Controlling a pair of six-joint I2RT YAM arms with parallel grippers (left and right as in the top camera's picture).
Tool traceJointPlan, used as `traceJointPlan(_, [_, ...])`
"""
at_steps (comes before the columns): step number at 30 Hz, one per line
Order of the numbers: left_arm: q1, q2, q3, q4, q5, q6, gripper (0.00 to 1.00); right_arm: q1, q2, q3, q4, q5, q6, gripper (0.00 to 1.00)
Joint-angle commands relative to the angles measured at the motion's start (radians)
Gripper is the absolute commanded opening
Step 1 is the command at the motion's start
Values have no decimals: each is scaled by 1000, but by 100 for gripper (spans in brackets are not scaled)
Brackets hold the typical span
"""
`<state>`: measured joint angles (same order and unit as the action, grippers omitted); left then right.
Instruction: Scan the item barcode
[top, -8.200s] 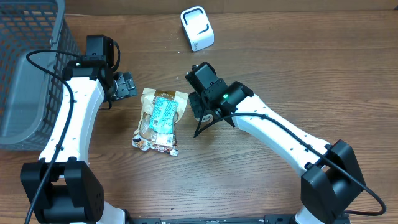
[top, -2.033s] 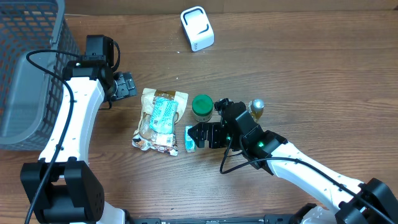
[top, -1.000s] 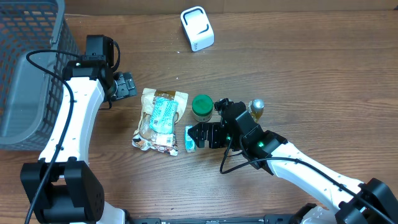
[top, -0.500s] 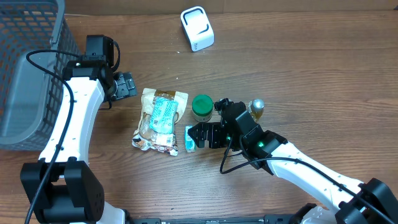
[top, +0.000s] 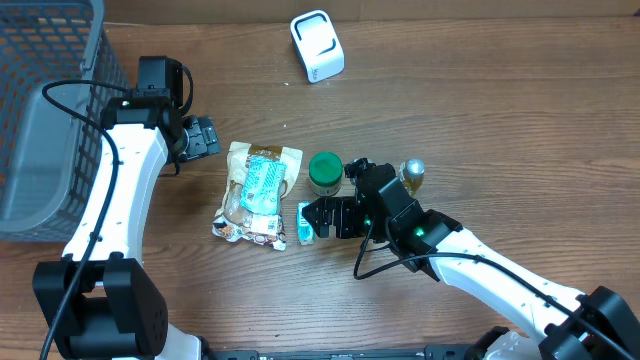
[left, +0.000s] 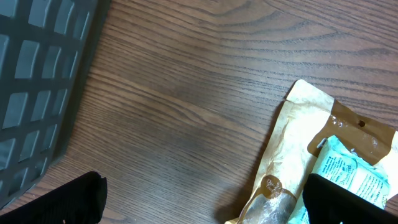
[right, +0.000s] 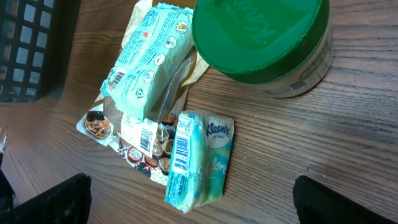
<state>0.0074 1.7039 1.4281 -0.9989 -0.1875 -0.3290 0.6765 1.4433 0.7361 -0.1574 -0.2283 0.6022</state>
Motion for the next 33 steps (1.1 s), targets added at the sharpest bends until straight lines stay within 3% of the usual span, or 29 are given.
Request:
traceJointPlan(1, [-1, -4, 14, 5, -3, 19, 100, 2, -14, -2, 5, 11, -8, 100])
traceJointPlan(33, [-1, -4, 14, 5, -3, 19, 100, 2, -14, -2, 34, 11, -9, 100])
